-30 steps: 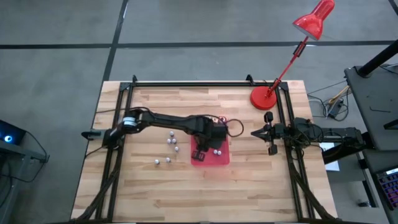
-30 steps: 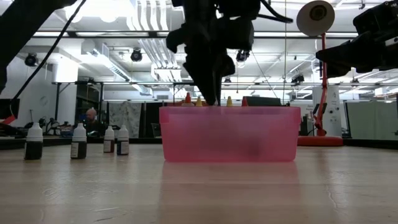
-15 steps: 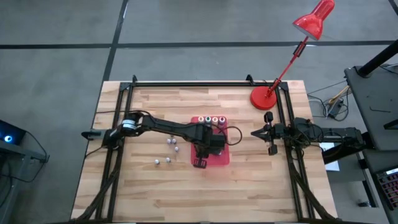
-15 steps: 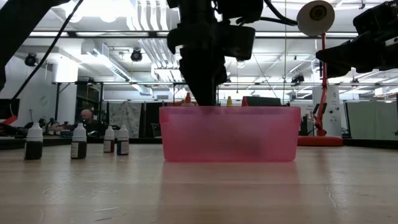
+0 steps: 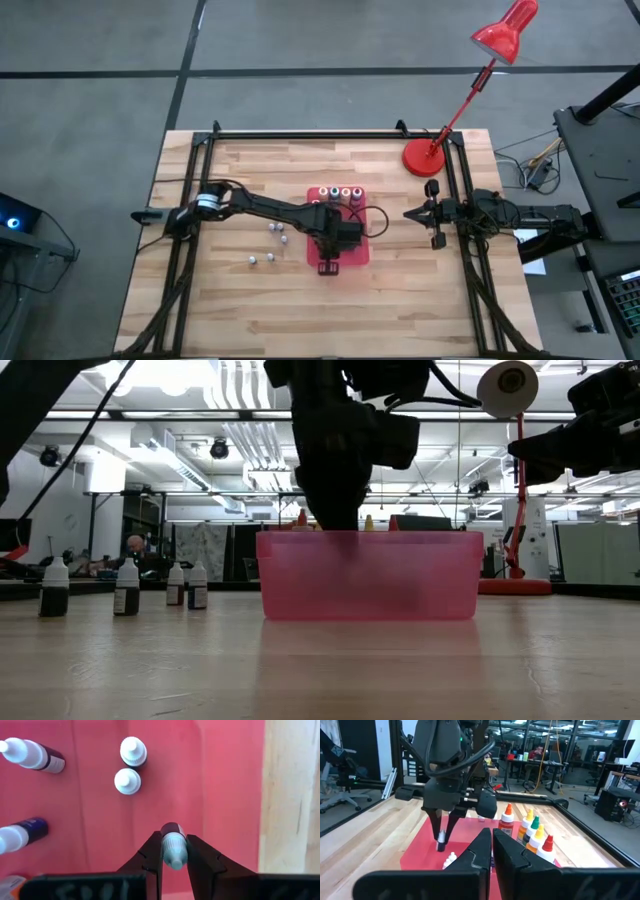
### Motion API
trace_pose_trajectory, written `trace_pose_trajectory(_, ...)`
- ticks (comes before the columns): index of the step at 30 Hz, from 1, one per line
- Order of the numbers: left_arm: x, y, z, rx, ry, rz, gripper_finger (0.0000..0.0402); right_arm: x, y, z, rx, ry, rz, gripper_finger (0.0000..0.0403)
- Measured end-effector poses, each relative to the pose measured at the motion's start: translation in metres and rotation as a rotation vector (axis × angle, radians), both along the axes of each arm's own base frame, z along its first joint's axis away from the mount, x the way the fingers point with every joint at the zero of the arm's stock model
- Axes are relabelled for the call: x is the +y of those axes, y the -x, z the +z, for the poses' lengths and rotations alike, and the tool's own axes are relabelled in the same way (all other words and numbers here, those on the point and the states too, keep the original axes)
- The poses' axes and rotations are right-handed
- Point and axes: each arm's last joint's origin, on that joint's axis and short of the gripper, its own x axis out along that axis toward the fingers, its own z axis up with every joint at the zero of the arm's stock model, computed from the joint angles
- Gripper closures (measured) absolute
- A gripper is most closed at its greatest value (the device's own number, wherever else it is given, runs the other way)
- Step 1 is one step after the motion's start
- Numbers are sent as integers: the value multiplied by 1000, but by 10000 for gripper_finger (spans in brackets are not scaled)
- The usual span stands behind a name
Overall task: Pick & Place food coloring
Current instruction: Put the small food coloring bottle into the red bin
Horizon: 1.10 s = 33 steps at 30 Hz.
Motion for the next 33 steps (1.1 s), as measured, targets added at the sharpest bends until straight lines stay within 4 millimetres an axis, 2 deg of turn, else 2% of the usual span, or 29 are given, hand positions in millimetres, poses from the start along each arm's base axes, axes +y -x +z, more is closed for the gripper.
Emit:
trace_pose_trajectory(5,0,-3,-5,-33,6,1,362,0,0,0,0,0,0,394)
trace_pose_trajectory(14,0,4,-20,17,25,-7,362,0,0,0,0,0,0,394)
trace_pose_trajectory(20,0,3,-21,10,22,-16,360,0,0,0,0,-1,1,394)
trace_pose_trajectory(33,0,3,-21,7,19,-27,304,0,0,0,0,0,0,394)
